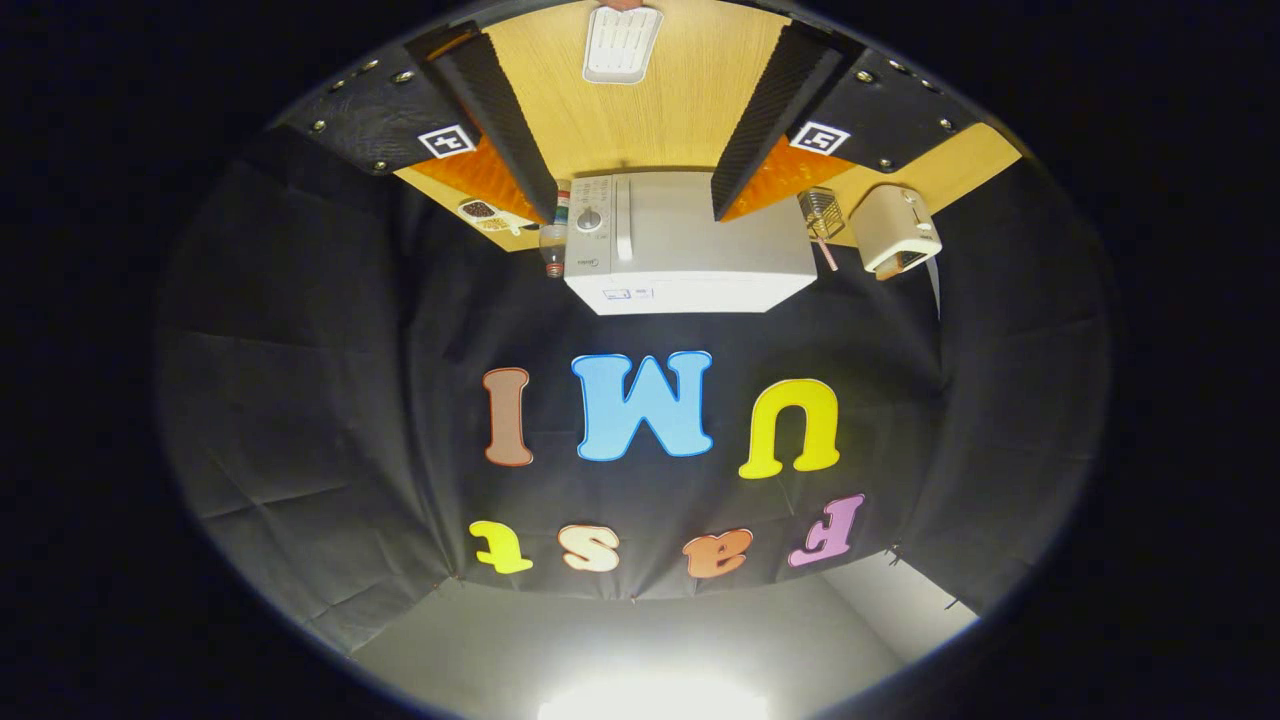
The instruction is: Open the microwave, put the food inside, and close the microwave door.
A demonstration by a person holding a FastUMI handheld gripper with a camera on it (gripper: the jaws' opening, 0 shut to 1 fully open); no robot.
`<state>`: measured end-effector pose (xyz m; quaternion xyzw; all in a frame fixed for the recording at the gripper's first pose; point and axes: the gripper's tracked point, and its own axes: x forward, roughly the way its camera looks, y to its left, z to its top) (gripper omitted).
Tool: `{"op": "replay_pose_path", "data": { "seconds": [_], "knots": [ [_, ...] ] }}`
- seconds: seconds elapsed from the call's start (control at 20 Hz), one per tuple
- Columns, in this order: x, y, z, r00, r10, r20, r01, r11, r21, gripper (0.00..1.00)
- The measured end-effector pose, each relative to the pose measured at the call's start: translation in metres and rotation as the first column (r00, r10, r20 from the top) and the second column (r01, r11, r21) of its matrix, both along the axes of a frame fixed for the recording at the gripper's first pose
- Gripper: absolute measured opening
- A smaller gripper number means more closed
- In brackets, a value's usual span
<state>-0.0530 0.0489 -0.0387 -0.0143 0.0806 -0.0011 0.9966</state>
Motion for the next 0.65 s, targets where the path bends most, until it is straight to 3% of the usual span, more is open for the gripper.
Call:
{"op": "replay_pose_path", "data": {
  "seconds": [0.65],
  "knots": [
    [-0.017, 0.005, -0.005, 1.0, 0.001, -0.017, -0.001, 1.0, -0.011, 0.99]
  ]
}}
